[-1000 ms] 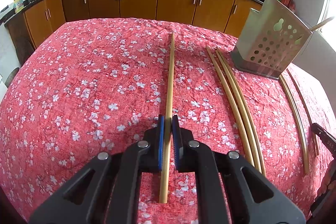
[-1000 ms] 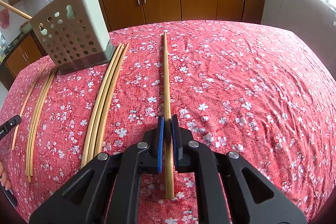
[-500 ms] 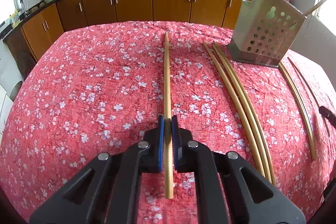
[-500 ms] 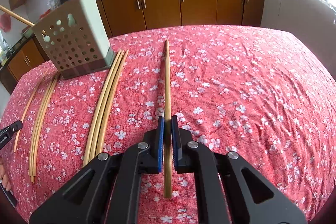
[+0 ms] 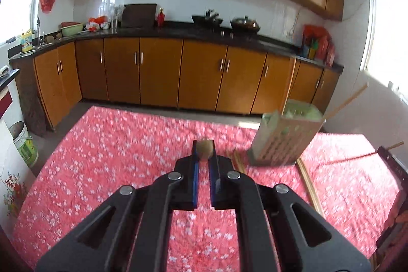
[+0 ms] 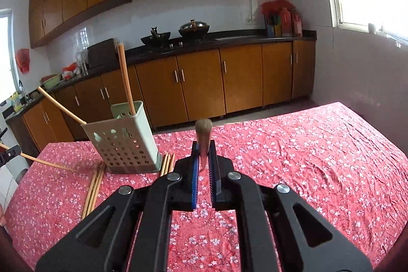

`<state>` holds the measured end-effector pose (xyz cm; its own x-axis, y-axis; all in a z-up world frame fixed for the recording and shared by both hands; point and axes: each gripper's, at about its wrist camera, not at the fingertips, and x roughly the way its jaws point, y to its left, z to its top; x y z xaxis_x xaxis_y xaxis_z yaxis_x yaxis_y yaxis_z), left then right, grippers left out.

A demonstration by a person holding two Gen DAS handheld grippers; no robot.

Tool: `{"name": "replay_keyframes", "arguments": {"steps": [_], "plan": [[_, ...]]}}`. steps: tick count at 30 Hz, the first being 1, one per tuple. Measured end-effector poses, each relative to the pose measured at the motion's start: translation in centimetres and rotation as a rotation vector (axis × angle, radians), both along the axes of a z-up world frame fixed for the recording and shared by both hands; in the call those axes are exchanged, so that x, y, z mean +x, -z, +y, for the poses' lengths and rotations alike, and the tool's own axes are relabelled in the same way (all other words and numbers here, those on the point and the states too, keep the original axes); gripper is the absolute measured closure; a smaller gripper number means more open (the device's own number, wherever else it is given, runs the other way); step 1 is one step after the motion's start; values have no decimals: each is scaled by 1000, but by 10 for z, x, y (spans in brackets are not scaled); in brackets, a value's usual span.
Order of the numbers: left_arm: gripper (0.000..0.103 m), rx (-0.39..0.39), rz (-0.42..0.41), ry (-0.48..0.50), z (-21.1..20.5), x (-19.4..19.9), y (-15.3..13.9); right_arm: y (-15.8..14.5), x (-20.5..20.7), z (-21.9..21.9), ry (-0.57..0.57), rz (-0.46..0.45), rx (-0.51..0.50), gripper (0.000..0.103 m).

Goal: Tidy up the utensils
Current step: 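Lift both chopsticks upright and carry them above the perforated holder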

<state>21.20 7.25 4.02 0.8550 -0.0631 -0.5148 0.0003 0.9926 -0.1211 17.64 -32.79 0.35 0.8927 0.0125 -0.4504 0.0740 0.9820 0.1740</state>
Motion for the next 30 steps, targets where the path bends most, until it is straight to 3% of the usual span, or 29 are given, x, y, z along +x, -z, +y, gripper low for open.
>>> {"name": "replay_keyframes", "arguments": {"steps": [14,23,30], "plan": [[96,0,-43,-2,-4,13,-27,-15,9,10,-3,-42,12,95],[96,-71,-129,144,-37,-5,-81,-78,-3,18,-169,-113,173,95],[96,-102,-252,179,-68,0,-121,-126,-4,37,-228,-223,169,95]]}}
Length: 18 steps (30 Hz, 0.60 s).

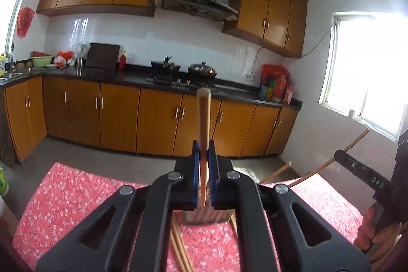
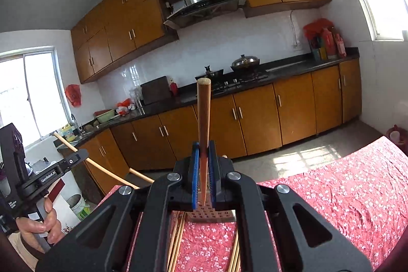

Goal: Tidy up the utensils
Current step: 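Lift both chopsticks upright and carry them above the perforated holder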

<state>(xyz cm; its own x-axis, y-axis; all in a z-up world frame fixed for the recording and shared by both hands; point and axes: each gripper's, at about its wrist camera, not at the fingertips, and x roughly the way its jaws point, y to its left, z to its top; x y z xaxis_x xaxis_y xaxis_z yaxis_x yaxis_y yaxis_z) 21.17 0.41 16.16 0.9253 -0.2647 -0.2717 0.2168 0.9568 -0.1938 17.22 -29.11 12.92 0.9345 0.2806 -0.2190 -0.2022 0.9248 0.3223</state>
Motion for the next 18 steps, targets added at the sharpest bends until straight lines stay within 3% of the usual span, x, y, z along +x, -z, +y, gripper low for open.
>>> {"name": "replay_keyframes", "arguments": {"steps": [7,18], "plan": [[96,26,-84,-33,-34,36,-17,-6,29,23,38,-59,-67,95],[96,64,38,-26,-54,93,32,33,84,36,35,92,-115,95]]}}
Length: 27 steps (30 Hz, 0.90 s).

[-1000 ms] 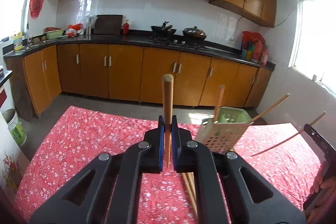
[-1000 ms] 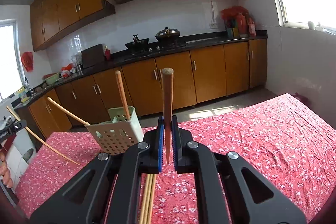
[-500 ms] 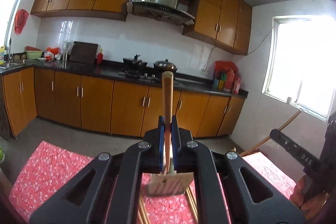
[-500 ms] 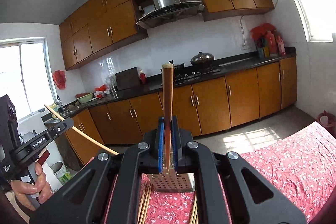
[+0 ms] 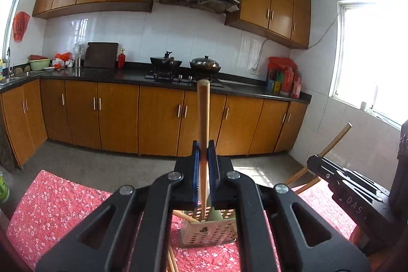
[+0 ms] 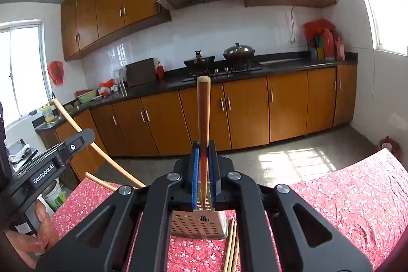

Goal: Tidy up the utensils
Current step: 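Lift both chopsticks upright and carry them above the perforated holder, then open both tools to drop the chopsticks into the holder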

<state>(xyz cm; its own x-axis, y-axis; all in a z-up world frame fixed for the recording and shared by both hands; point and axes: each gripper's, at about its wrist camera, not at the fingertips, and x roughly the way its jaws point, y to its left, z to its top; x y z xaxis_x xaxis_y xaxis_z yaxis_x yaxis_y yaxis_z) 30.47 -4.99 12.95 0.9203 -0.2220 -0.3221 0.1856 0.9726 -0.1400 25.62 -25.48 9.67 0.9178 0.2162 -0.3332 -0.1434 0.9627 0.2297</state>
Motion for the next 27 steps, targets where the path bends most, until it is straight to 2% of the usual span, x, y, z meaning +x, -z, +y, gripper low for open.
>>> {"name": "replay_keyframes", "arguments": {"steps": [3,6,8,11,15,18,22,25,27], "plan": [[95,-5,19,12,2,4,7,5,2,1,-8,22,0,95],[88,-9,20,10,4,5,7,4,2,1,3,33,4,92],[83,-8,13,5,6,4,4,1,0,0,7,29,9,84],[80,-14,1,-7,9,-2,-1,-7,-8,-1,8,7,8,84],[71,-16,-8,-31,23,-20,-10,-19,-26,-12,24,-32,17,84],[68,-1,8,-60,39,-39,-11,-20,-42,-26,55,-28,16,84],[63,32,60,-109,69,-64,11,5,-61,-47,128,39,-16,83],[63,75,124,-156,90,-73,40,48,-64,-61,167,163,-33,83],[63,101,205,-195,102,-71,73,80,-59,-66,171,260,-25,83]]}}
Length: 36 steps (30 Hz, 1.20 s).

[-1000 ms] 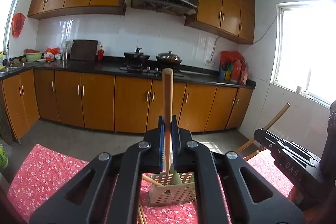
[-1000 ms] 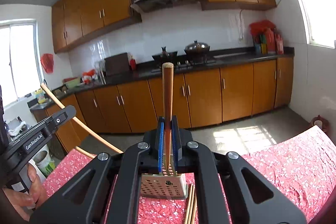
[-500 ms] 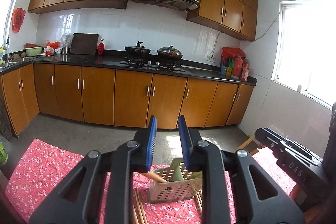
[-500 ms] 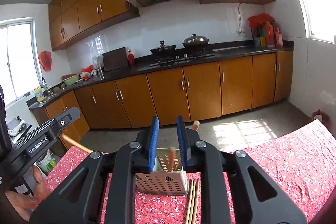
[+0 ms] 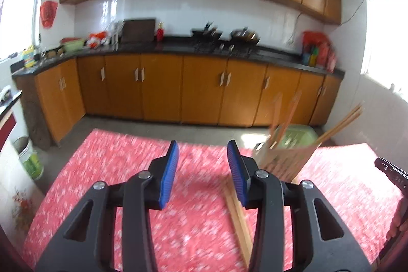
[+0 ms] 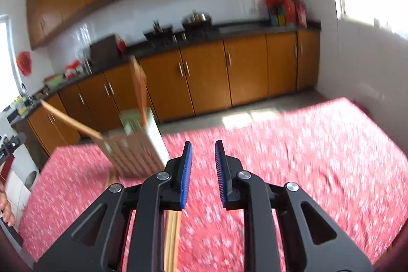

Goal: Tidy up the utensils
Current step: 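Open both tools to drop the chopsticks into the holder, then grasp a third bamboo chopstick with the right tool while the left tool grasps one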

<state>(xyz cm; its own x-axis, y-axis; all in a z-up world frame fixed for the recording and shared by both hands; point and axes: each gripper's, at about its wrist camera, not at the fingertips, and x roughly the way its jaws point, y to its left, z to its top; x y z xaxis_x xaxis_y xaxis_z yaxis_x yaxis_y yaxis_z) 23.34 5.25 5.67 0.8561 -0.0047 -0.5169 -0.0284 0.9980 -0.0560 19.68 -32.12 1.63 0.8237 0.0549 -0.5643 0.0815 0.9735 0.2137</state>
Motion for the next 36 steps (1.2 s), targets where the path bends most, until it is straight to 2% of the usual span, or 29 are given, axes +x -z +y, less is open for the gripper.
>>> {"name": "replay_keyframes", "arguments": {"steps": [2,6,10,17,18,20,22,24,26,28,30,36], "plan": [[63,-11,80,-30,11,1,32,39,4,4,-22,108,32,83],[63,-61,225,-42,18,4,86,92,6,27,-89,228,86,83],[63,-107,309,-2,11,0,119,113,8,51,-152,272,99,83],[63,-93,323,37,-10,-4,128,133,14,64,-171,308,41,85],[63,-102,332,51,-12,-4,129,134,12,63,-172,304,32,86],[63,-121,346,76,-18,-3,130,136,13,66,-169,300,-18,95],[64,-128,356,98,-23,-2,134,138,16,65,-127,301,-61,95],[64,-126,365,122,-31,-2,137,137,18,53,-62,308,-47,95],[69,-118,380,147,-41,-3,141,137,20,42,-20,312,-25,95],[78,-106,396,162,-49,-1,145,137,20,37,-15,313,-17,95],[82,-90,414,171,-57,1,149,137,18,36,-19,312,-26,95],[89,-75,444,177,-69,2,160,136,14,36,-22,307,-46,95]]}}
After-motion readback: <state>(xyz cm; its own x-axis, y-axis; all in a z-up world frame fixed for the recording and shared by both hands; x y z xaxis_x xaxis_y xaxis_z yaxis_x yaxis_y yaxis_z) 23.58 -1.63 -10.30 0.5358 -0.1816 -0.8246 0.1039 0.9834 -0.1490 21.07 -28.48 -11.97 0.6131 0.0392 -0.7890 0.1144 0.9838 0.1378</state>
